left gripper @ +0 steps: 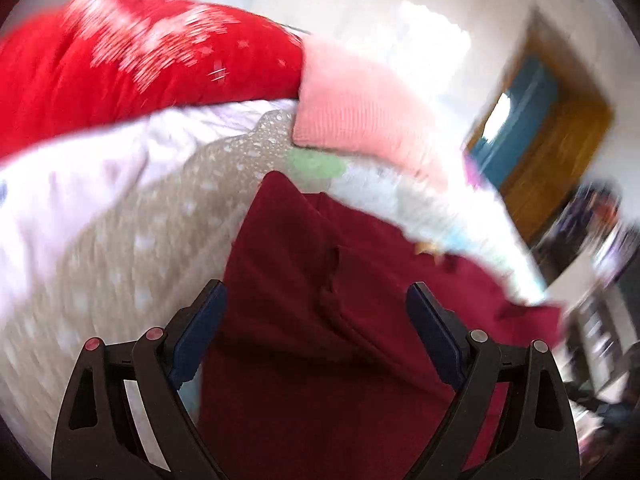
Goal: Fold small clothes
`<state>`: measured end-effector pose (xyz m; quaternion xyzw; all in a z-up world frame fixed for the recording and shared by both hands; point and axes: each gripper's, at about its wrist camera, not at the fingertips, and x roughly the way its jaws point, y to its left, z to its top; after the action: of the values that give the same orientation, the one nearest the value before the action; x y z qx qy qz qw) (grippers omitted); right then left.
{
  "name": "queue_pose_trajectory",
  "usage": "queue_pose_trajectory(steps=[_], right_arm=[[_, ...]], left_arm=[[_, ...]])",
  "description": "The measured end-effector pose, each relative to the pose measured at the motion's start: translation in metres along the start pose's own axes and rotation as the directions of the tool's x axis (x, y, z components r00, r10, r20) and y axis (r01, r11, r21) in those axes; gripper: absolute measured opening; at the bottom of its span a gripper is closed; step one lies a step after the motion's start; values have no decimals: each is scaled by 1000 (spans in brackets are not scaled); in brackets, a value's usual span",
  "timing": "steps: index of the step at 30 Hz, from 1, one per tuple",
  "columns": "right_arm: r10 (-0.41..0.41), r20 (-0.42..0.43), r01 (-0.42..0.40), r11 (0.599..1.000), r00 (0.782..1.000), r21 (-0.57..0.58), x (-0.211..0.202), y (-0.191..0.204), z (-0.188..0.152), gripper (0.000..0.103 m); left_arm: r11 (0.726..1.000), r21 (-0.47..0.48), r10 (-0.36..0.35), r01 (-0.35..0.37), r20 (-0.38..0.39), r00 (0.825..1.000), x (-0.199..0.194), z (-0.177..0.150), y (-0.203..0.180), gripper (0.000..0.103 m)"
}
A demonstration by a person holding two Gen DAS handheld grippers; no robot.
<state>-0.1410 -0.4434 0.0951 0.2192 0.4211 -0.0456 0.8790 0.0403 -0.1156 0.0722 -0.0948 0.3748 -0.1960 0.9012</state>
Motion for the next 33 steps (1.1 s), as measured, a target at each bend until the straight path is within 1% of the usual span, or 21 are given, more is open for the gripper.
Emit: queue_pose_trajectory(steps=[1,2,3,5,6,7,8,10,11,13,15,18,20,23,25,26,28,30,31,32,33], right_arm=[[7,-3,-7,1000,1000,23,-1,-7,-4,51],[18,-4,-17,998,1000,52,-1,-14,-10,51],[29,-2,-29,997,1000,74,-1,-20,-15,51],[48,7,-49,994,999,100,-3,-27,-21,51],[57,9,-58,993,998,107,-2,-29,-22,51],[63,7,-64,992,998,112,-1,-31,-23,51],[64,6,-64,991,998,115,-1,-32,-23,51],[64,10,-65,991,998,121,-1,-32,-22,52],[67,16,-68,990,998,120,-3,-32,-21,52],[71,42,-75,991,997,110,-8,-29,-17,52],[69,64,-75,992,996,104,-13,-27,-13,52],[58,91,-66,994,994,89,-14,-18,4,52],[48,112,-57,996,993,73,-13,-11,15,52],[12,136,-16,1000,991,25,-9,6,31,52],[-13,142,17,1000,990,-24,-1,21,40,52],[-29,139,37,998,990,-56,7,30,44,51],[-65,119,80,990,991,-120,31,43,53,51],[-167,75,178,966,983,-186,66,47,60,48],[-229,26,230,956,973,-184,87,41,62,47],[-241,-14,235,957,970,-168,98,35,63,47],[-230,-27,223,964,973,-145,99,30,63,47]], left_arm=[[997,65,50,-47,-44,998,12,6,-9,91],[993,99,71,-64,-71,995,19,8,-13,86],[988,141,72,-58,-100,992,27,10,-22,79],[979,201,74,-42,-156,985,41,7,-33,76],[971,233,95,-48,-194,976,49,5,-39,70],[964,257,135,-72,-236,962,60,-1,-44,63],[962,261,147,-77,-259,955,65,-6,-46,55],[965,249,141,-79,-238,961,63,-5,-49,37],[968,239,138,-81,-233,963,59,-2,-50,15],[986,167,57,-18,-231,971,52,14,-43,15],[990,138,13,13,-183,983,40,31,-42,15],[995,103,11,-1,-95,995,16,53,-32,15],[998,61,27,-23,-64,998,10,58,-16,15],[998,42,57,-54,-92,994,16,45,1,15],[996,43,87,-82,-138,987,29,30,7,15],[995,41,93,-88,-157,983,33,24,9,15],[992,43,122,-116,-162,979,40,15,13,15],[993,39,119,-114,-164,979,41,8,14,15],[993,38,114,-109,-171,979,41,8,15,15],[994,43,111,-105,-174,978,42,7,17,16],[994,51,106,-99,-166,980,41,6,18,17]])
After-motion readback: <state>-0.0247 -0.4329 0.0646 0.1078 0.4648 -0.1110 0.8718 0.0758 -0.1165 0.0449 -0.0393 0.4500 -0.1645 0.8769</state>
